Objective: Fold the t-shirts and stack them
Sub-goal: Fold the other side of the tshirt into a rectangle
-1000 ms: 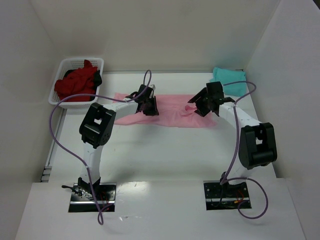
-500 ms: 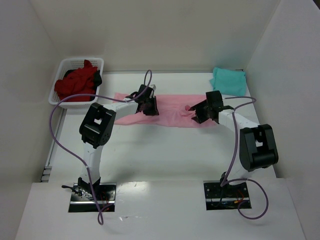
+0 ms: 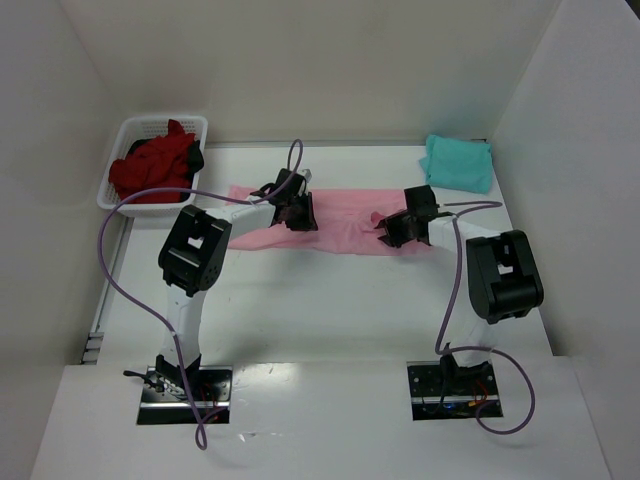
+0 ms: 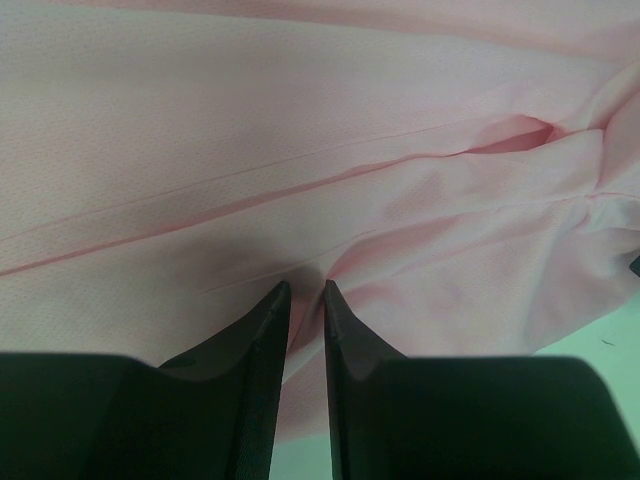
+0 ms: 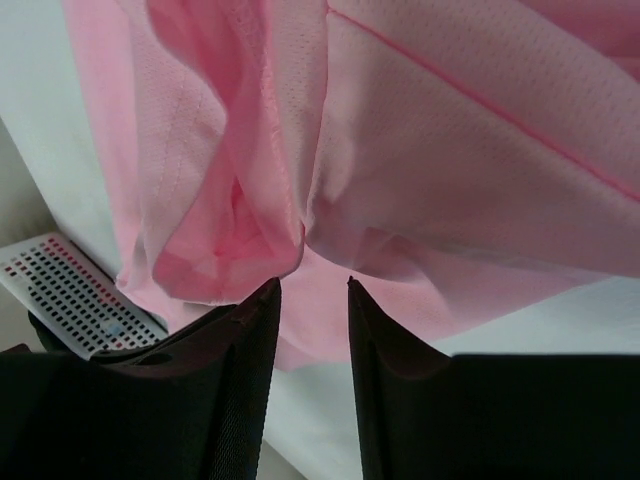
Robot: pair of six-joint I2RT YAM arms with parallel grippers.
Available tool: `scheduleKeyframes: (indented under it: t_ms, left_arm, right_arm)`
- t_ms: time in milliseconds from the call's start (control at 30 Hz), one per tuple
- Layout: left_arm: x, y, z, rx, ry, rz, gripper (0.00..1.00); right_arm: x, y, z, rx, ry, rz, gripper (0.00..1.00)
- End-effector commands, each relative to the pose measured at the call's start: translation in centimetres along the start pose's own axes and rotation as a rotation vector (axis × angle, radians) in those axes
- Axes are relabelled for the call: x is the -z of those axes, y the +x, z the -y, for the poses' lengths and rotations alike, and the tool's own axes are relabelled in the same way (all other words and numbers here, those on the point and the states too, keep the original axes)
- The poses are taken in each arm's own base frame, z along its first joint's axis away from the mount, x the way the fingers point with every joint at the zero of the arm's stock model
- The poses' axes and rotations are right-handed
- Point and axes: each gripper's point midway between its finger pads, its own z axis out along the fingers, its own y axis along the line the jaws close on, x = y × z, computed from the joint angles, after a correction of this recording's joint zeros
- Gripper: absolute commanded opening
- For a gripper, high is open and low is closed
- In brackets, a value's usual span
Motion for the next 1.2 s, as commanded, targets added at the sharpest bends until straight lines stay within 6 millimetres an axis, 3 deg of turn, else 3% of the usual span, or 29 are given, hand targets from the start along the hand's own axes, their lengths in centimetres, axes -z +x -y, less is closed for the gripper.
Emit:
scheduleKeyframes:
  t_ms: [0, 133, 300, 433, 600, 933, 1167]
  left_arm:
    - [-1.9, 3.9, -3.6, -0.010, -0.090, -0.103, 0.29]
    - [-1.9, 3.6, -4.0, -0.003, -0.094, -0.100, 0.29]
    - [-1.9, 3.6, -4.0, -0.011, -0.094, -0.100, 0.29]
    - [-1.9, 3.6, -4.0, -0.012, -0.094, -0.100, 0.29]
    - [-1.9, 3.6, -4.0, -0.012, -0.094, -0.100, 0.29]
    - [-1.9, 3.6, -4.0, -0.012, -0.094, -0.100, 0.29]
    - [-1.9, 3.6, -4.0, -0.012, -0.094, -0.100, 0.29]
  right_arm:
    - [0.0, -0.8, -2.8, -0.011, -0.068, 0.054, 0.36]
    - [0.1, -0.9, -3.7, -0.009, -0.097, 0.059, 0.36]
    - [0.3, -1.0, -3.8, -0.031, -0.090, 0.058, 0.50]
    - [1.5, -1.6, -4.2, -0.046, -0.111, 0.103, 0.50]
    - [1.1, -1.9, -4.0, -0.062, -0.098, 0.099, 0.50]
    - [-0.6, -1.8, -4.4, -0.053, -0.088, 0.079, 0.36]
    - [-1.3, -1.7, -3.9, -0.046, -0.060, 0.069, 0.35]
